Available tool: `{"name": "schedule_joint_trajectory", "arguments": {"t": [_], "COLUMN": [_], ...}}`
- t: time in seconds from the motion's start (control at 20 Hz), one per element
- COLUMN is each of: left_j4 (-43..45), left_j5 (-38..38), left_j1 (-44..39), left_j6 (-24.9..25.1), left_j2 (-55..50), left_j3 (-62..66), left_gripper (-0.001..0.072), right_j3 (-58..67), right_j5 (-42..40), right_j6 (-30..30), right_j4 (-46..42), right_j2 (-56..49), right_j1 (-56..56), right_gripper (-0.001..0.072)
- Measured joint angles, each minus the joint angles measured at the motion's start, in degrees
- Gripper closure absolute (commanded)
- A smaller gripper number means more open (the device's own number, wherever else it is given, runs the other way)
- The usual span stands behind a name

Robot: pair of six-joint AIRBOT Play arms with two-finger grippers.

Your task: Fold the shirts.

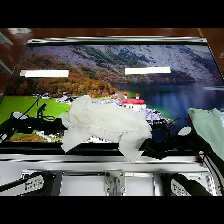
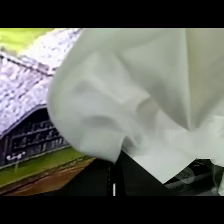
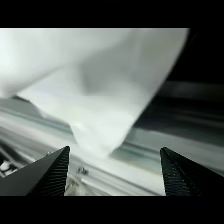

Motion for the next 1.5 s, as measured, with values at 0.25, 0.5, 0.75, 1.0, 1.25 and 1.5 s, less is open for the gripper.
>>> {"name": "schedule_joint_trajectory", "arguments": {"t": [0.25,0.5,0.75,1.0,1.25,1.5], "left_j4": [-0.04,0.02,-0.37,-1.64,-0.57,11.47], "left_j5": [-1.95,-3.54,-3.67,5.66,12.92,7.8], "left_j1": [0.0,-0.02,-0.04,-0.04,-0.04,-0.04], "left_j6": [0.09,0.13,0.17,0.44,-1.14,-7.43], "left_j2": [0.57,2.73,13.99,29.86,41.46,45.79], "left_j3": [3.39,8.7,25.42,47.39,57.94,59.98], "left_gripper": [0.0669,0.0671,0.067,0.067,0.0671,0.067], "right_j3": [-0.52,2.99,21.81,49.29,65.94,71.08], "right_j5": [-9.9,-13.51,-9.86,-12.85,-14.05,-5.01], "right_j6": [2.47,-3.67,-10.25,-6.25,0.87,7.65], "right_j4": [6.6,15.1,10.73,-3.54,-11.56,-15.96], "right_j2": [-2.14,-2.71,8.07,20.46,26.99,29.62], "right_j1": [6.84,10.16,10.84,10.97,11.02,11.02], "right_gripper": [0.0495,0.065,0.0651,0.065,0.065,0.065]}}
